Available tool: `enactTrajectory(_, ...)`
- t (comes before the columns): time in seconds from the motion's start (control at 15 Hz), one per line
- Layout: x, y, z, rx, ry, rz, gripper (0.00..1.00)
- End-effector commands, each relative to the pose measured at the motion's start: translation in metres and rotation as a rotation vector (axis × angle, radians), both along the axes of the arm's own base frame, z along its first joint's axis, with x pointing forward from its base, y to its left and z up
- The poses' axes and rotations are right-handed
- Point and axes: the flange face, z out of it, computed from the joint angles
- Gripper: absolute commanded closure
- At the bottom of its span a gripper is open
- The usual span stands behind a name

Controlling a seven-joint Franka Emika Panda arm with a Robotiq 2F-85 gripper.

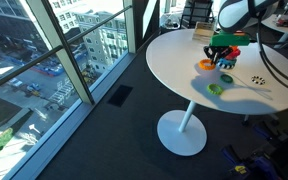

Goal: Put the orange ring around the orange rod

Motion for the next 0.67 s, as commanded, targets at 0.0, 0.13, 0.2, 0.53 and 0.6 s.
enactTrajectory(0.0,0.003,-0.004,0.041,-0.016,-0.028,-0.019,0.95)
enactTrajectory(0.13,0.005,-0.007,0.059,-0.021,-0.044,-0.022,0.95)
enactTrajectory(0.2,0.006,-0.009,0.070,-0.024,-0.045,-0.023,0.96)
enactTrajectory(0.53,0.006,-0.019,0.119,-0.035,-0.014,-0.034,0.95)
enactTrajectory(0.6,0.006,-0.023,0.130,-0.035,-0.009,-0.038,0.95)
